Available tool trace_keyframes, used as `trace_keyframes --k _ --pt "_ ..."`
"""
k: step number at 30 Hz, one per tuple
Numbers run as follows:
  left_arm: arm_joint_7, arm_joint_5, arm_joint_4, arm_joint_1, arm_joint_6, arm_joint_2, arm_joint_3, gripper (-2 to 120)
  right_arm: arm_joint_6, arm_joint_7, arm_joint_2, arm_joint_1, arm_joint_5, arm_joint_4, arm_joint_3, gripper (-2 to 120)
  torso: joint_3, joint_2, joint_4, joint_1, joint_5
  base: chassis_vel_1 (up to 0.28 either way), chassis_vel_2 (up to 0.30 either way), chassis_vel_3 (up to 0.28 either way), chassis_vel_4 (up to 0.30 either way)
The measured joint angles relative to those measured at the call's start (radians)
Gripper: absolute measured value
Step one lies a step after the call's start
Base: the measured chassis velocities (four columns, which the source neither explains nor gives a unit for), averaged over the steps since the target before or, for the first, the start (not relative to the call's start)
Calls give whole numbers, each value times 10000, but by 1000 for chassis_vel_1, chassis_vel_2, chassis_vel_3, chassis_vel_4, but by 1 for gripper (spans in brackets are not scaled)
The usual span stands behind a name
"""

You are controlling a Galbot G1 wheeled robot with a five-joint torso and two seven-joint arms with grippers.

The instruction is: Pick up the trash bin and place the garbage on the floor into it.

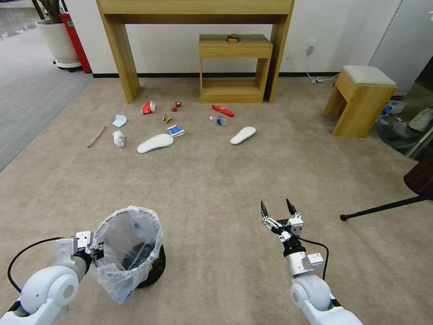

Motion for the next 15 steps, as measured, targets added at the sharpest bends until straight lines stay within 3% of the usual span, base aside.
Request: trace_keyframes --k 9,15 --pt "230 258 -132 147 -401 -481 -465 7 -56 30 -14 67 166 27 -84 100 2 -1 -2 1 -18 0 0 0 0" --pt "224 250 -457 311 -477 -546 -926 1 -151 75 -65 130 247 82 -144 100 2 -1 -2 1 -8 0 0 0 0"
